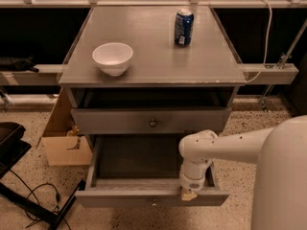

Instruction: Open middle drawer

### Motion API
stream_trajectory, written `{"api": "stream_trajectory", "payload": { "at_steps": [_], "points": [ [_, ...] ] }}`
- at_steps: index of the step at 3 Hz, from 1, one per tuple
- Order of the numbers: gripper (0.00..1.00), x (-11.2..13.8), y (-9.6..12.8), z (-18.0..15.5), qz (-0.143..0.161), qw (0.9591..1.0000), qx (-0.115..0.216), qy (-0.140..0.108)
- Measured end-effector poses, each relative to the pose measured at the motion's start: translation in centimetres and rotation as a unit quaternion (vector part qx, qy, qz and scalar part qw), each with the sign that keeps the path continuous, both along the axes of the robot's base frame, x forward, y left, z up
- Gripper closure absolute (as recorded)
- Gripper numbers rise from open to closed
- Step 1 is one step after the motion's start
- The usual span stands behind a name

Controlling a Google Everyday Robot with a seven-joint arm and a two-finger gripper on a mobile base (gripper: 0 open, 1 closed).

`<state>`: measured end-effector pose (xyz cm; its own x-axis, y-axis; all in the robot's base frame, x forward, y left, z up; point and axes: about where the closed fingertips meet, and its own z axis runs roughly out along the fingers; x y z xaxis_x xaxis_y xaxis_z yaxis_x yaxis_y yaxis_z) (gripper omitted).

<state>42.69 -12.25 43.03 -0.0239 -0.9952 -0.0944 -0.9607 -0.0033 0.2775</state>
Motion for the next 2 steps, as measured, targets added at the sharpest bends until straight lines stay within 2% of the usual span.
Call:
{"api": "stream_trajectory", "payload": {
  "at_steps": [2],
  "points": [
    [0.54,0.05,-0.01,0.0,0.0,1.0,0.0,0.0]
  ]
}}
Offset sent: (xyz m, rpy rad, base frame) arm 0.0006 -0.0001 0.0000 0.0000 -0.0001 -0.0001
